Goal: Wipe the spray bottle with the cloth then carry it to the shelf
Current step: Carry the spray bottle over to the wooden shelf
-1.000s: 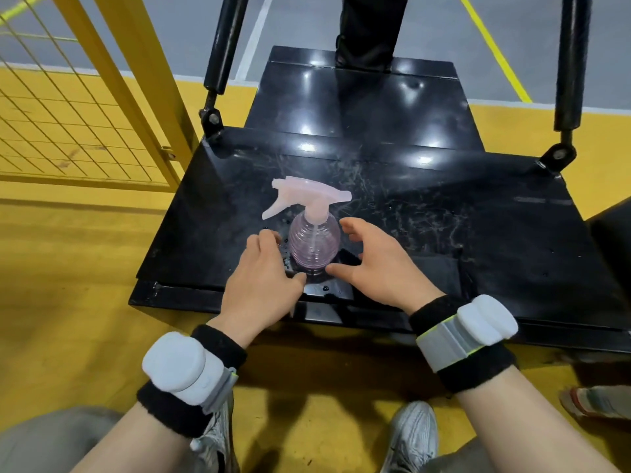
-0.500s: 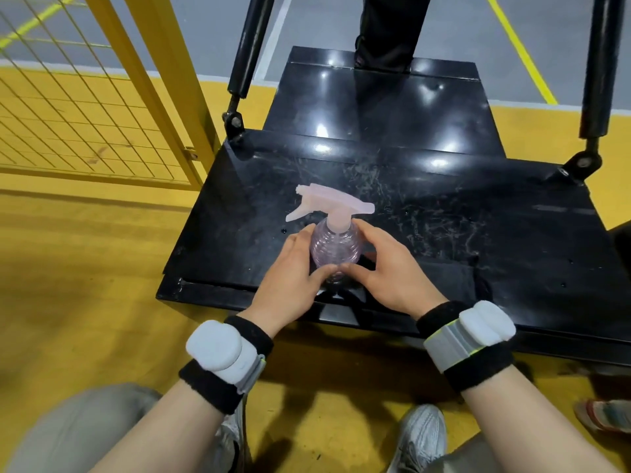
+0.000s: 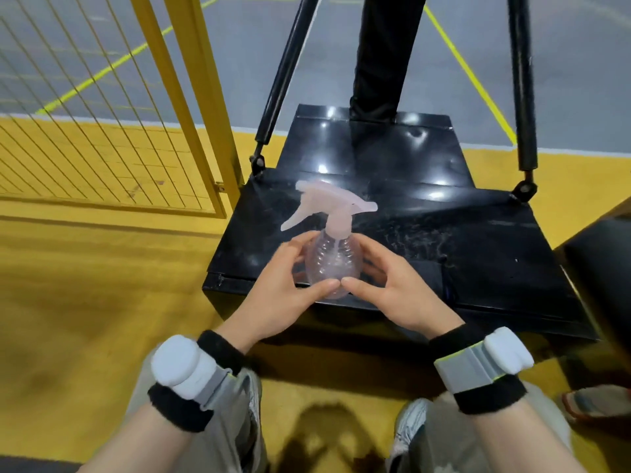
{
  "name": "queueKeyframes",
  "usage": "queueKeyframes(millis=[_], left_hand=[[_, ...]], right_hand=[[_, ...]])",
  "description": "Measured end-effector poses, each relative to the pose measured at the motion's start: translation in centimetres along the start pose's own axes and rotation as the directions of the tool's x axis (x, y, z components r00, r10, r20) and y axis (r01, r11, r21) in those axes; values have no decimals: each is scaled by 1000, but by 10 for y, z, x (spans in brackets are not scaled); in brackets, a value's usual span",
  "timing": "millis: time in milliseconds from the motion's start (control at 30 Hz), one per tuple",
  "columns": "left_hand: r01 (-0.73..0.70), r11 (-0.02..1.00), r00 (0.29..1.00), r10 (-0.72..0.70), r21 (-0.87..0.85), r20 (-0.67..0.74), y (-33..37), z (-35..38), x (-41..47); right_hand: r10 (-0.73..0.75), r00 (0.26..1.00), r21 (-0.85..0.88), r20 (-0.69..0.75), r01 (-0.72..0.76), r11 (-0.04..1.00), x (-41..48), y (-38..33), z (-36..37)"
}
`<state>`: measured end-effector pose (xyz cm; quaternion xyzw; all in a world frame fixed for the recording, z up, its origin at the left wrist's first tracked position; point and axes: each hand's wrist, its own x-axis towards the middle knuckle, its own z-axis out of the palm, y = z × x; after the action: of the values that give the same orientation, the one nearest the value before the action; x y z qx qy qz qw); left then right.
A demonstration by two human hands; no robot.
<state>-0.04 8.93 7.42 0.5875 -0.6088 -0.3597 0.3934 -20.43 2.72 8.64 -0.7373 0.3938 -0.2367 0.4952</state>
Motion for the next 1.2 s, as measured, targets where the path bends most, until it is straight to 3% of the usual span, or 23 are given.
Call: queueKeyframes(millis=[233,567,800,1033,1200], left_hand=[[-100,983,995,94,-155,-43,53,-23,-41],[-182,969,978,160,-168,-132,99,-56,-55],[-133,980,979,107,-146,-172,71,-65,1],[-5,981,970,-42,-192,-241,15,-89,124],[40,977,945,-105,-208,-309,32,-123,163]], right_hand=[[-130,991,92,-16,131,987,-40,-62,-2],[-192,981,224,-26,193,955,-43,-108,-9],[-174,984,245,36,160,956,25,-84,-19],[-188,981,286,48,167,944,172,-40,-38],[-188,978,340,88,148,929,233,-73,-51]])
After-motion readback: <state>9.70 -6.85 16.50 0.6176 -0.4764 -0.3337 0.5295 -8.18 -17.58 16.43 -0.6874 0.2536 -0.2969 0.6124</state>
